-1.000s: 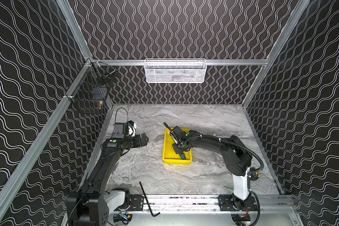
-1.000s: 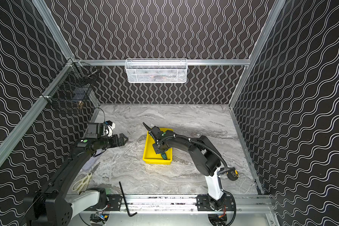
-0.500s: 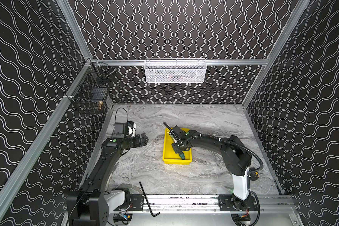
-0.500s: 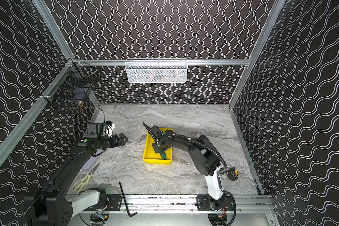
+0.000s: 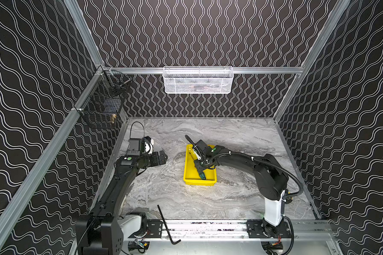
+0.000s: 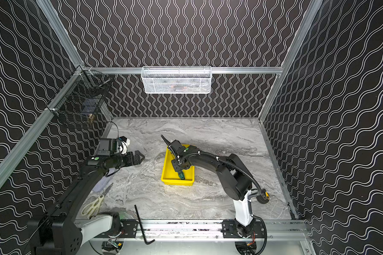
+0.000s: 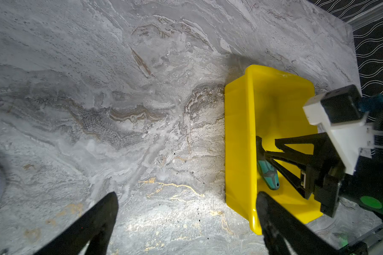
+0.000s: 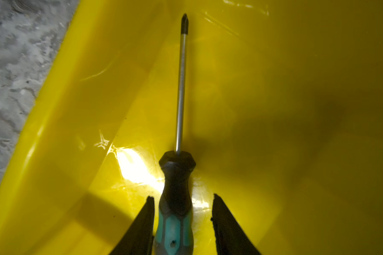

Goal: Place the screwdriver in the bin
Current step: 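Lower the screwdriver into the yellow bin and open the right gripper, then raise the right gripper out of the bin and draw it back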

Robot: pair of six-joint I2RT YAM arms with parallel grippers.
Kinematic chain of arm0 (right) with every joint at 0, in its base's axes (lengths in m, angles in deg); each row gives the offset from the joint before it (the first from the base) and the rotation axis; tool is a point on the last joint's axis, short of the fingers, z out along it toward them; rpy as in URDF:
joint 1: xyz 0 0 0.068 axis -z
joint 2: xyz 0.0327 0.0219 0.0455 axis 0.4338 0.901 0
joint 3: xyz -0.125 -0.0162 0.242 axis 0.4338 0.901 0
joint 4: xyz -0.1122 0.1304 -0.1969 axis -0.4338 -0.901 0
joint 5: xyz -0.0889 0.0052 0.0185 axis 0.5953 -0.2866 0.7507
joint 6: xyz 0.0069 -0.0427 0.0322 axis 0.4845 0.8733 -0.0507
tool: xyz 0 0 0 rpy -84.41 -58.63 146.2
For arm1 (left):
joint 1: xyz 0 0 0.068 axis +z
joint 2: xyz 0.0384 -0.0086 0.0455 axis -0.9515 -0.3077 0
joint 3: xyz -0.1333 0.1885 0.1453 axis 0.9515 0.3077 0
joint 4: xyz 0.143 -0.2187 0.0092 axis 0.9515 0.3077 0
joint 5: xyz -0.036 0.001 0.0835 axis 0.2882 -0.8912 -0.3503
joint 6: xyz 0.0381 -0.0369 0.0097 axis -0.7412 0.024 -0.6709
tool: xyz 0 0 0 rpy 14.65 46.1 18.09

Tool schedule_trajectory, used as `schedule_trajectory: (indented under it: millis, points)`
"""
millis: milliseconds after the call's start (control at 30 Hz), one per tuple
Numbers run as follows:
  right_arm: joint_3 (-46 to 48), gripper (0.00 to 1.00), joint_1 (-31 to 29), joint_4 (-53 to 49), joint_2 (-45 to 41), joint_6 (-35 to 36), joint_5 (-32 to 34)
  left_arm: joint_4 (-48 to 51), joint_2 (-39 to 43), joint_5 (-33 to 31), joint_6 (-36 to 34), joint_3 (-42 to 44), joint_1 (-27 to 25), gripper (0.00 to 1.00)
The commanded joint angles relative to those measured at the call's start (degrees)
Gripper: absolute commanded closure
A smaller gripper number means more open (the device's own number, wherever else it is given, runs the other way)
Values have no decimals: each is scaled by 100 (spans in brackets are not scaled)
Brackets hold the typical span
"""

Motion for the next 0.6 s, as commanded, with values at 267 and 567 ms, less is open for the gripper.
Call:
schedule_trajectory:
  millis: [267,567]
  points:
    - [68,55,15,118,-1089,72,-137,-25,76,-128,-68,-30,15,1]
    - [525,53,262,304,-1731,86,-250,-8,229,-257,-39,18,8,1]
